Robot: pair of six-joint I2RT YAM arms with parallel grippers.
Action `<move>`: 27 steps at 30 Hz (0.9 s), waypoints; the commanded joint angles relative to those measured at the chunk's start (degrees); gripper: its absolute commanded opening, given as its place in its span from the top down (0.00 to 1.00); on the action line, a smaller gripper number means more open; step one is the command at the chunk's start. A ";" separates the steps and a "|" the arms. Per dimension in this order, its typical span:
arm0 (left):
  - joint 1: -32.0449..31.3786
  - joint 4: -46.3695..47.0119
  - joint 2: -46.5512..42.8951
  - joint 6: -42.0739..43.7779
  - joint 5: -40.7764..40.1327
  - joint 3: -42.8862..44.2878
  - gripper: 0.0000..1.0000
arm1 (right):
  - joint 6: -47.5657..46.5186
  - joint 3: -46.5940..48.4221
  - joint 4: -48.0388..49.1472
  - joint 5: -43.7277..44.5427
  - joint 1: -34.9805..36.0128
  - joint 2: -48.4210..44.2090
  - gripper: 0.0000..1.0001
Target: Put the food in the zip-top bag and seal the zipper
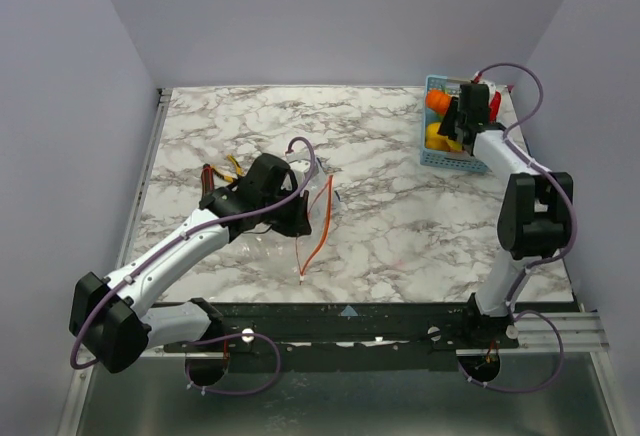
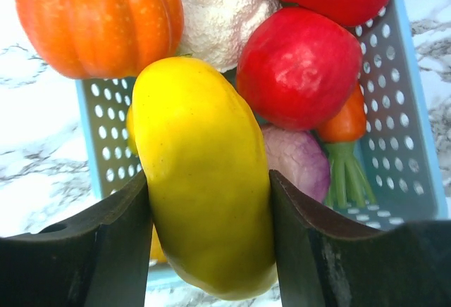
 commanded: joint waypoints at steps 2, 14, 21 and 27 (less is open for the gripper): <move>0.11 1.96 0.12 -1.44 2.82 -0.48 1.00 | 7.54 -3.23 -11.68 -4.07 -0.18 -11.69 0.99; -0.20 6.06 -0.66 -10.08 6.47 1.10 1.00 | 19.16 -29.87 -6.82 -40.77 7.52 -39.98 0.99; -0.50 11.01 3.00 -14.74 1.10 -0.24 1.00 | 20.96 -34.62 -10.87 -48.39 19.53 -46.96 0.99; -1.33 6.41 5.99 -17.03 -2.14 3.89 1.00 | 33.74 -37.54 -7.83 -47.30 27.34 -55.00 0.99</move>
